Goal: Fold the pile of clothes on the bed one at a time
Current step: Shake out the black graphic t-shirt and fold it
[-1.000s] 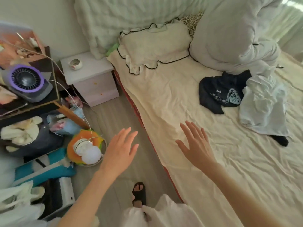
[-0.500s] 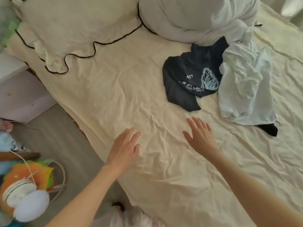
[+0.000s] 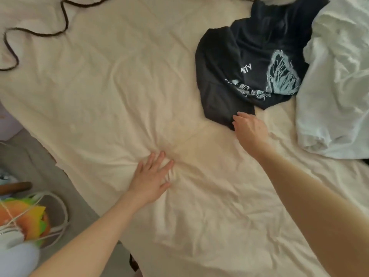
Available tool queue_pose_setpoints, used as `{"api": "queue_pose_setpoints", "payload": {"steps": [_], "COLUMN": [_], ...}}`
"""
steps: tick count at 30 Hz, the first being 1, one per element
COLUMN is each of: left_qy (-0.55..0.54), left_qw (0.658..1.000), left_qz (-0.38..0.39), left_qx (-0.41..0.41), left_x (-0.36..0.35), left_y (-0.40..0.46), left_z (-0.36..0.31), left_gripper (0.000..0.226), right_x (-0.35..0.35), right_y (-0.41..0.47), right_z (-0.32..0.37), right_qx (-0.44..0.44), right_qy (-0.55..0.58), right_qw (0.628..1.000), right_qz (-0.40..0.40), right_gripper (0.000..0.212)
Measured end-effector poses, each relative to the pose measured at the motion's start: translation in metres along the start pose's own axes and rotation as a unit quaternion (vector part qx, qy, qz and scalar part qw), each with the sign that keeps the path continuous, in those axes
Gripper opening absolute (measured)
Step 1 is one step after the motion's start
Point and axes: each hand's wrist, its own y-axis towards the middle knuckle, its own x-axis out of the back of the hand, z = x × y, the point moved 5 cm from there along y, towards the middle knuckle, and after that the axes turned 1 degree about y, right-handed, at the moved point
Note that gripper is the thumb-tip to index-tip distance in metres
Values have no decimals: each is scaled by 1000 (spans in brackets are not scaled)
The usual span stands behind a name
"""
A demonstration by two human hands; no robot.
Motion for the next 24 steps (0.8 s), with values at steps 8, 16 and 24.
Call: {"api": "queue_pose_setpoints", "payload": {"steps": [8, 16, 24], "left_qy": [-337, -781, -839], "left_qw": [939, 617, 521], "left_qz": [-10, -1, 102], "left_qx": [68, 91, 124], "left_x": [38, 91, 132], "left_y": [-15, -78, -181], "left_z": [-22, -74, -65], "left_gripper": [47, 23, 35], "right_x": [18, 56, 133], "right_y": [-87, -210, -280], "right_z": [48, 83, 126], "right_qx": [13, 62, 80], "right_qy": [251, 352, 391], "right_qw": [965, 933, 915], "right_qz": [-75, -30, -62], "right_gripper": [20, 16, 14]}}
